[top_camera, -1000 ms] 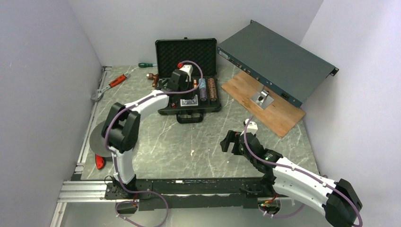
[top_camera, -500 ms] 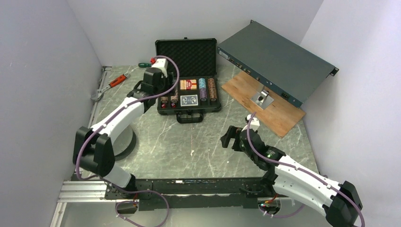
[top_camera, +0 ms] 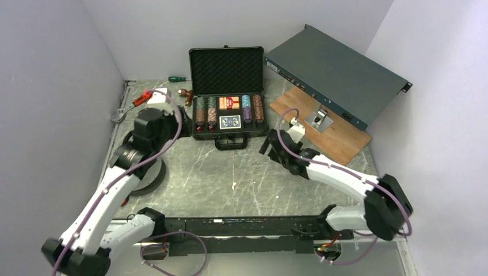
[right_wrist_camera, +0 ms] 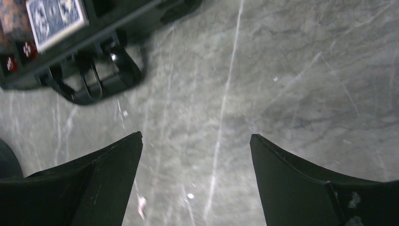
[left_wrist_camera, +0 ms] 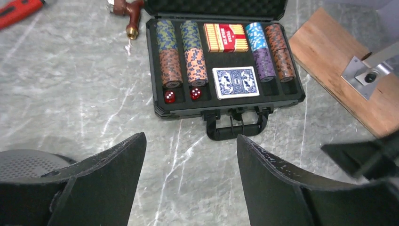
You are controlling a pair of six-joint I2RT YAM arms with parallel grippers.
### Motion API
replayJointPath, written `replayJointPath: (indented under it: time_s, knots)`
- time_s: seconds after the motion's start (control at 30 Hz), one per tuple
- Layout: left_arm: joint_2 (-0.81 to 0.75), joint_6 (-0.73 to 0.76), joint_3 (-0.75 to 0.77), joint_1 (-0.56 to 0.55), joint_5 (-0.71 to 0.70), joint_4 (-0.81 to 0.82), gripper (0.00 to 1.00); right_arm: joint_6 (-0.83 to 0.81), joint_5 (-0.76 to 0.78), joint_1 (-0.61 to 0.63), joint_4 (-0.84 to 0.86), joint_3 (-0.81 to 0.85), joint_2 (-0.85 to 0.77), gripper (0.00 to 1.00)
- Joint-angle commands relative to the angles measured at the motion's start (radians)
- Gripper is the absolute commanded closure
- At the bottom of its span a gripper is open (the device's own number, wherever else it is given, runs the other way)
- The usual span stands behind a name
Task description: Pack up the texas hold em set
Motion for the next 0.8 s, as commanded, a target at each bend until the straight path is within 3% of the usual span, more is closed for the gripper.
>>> replayJointPath:
  time_s: [0.0, 0.17, 0.3, 0.4, 0.77]
  knots:
    - [-0.136, 0.095, -0.026, 0.001, 0.044, -0.126, 0.23, 0.139, 0.037, -0.054, -0.032, 0.159, 0.166, 0.12]
    - [-0.262, 0.199, -0.106, 0.001, -0.006, -0.190, 0.23, 0.198, 0.006, -0.106, -0.022, 0.284, 0.322, 0.15]
    - [-0.356, 0.229, -0.207, 0.001, -0.058, -0.143, 0.23, 0.215, 0.023, -0.124, -0.025, 0.382, 0.420, 0.18]
    - [-0.410, 0.225, -0.278, 0.002, -0.016, -0.073, 0.23, 0.225, 0.037, -0.138, -0.030, 0.439, 0.484, 0.18]
    - [-0.409, 0.226, -0.276, 0.003, 0.024, -0.081, 0.23, 0.280, 0.079, -0.170, -0.047, 0.562, 0.653, 0.23]
